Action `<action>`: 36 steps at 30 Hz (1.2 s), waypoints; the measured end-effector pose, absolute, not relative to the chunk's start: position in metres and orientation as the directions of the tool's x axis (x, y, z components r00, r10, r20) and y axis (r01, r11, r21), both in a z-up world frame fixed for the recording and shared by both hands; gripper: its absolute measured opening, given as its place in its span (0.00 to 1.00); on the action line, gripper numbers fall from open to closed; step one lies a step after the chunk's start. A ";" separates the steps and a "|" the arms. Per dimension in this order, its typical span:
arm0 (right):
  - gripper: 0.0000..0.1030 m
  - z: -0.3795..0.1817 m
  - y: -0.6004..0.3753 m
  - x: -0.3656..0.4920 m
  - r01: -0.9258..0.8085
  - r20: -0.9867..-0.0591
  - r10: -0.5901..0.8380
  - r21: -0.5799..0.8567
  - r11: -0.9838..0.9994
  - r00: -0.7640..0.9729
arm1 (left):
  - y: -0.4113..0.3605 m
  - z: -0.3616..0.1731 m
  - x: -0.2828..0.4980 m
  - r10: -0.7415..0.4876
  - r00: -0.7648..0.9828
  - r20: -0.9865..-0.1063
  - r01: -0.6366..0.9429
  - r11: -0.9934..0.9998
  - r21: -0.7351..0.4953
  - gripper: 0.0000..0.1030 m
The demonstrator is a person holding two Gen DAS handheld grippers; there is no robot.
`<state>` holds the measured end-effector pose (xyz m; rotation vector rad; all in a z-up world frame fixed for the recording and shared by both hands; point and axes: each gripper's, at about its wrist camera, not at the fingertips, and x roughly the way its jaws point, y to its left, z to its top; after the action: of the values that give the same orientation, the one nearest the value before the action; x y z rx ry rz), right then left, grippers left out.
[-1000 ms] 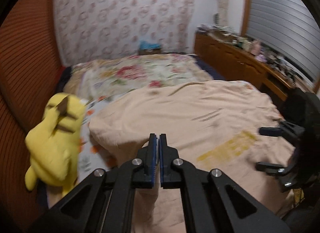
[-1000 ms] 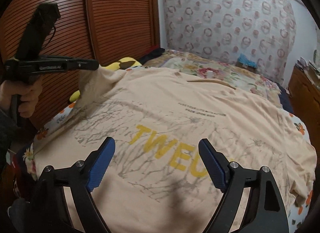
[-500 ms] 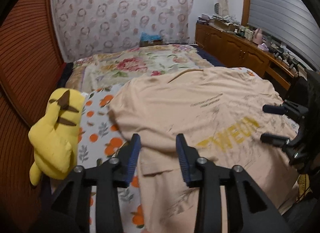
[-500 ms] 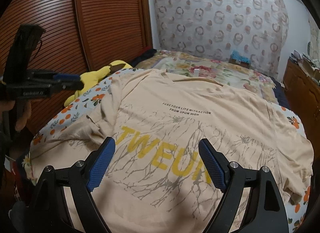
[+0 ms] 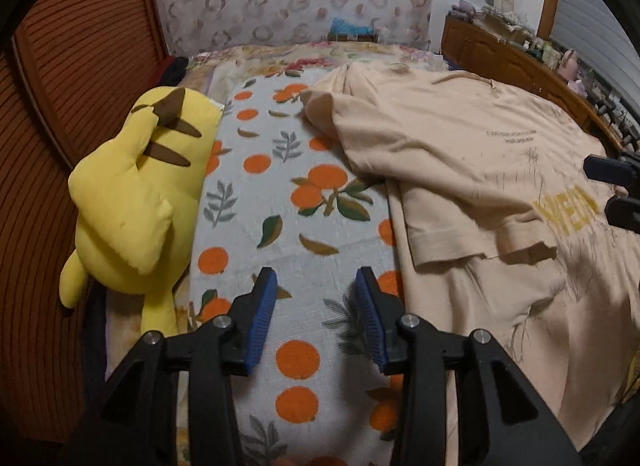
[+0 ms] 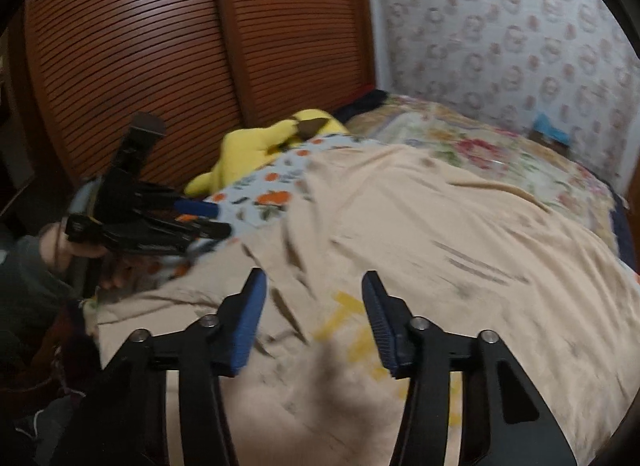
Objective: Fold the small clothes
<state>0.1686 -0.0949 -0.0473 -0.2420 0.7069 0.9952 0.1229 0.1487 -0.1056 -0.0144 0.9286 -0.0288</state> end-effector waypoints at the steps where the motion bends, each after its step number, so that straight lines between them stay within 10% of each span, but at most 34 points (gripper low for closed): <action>1: 0.40 -0.048 -0.088 0.169 -0.841 -0.648 0.685 0.126 0.527 0.332 | 0.149 -0.106 0.122 -0.036 0.602 -0.797 0.017 0.999 -0.032 0.40; 23: 0.26 -0.102 0.008 0.181 -0.918 -0.778 0.575 -0.006 0.397 0.253 | 0.159 -0.110 0.125 -0.029 0.647 -0.762 0.000 0.999 -0.039 0.56; 28: 0.03 -0.103 0.011 0.182 -0.915 -0.776 0.550 -0.083 0.394 0.308 | 0.161 -0.110 0.125 -0.024 0.647 -0.762 -0.007 0.999 -0.038 0.58; 36: 0.01 -0.070 -0.021 0.209 -0.853 -0.677 0.609 -0.052 0.520 0.413 | 0.160 -0.110 0.125 -0.023 0.647 -0.762 -0.008 0.999 -0.037 0.58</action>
<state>0.2092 -0.0205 -0.0696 -0.4252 0.6512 0.9545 0.1250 0.1603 -0.1096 -0.0379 0.8667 -0.0088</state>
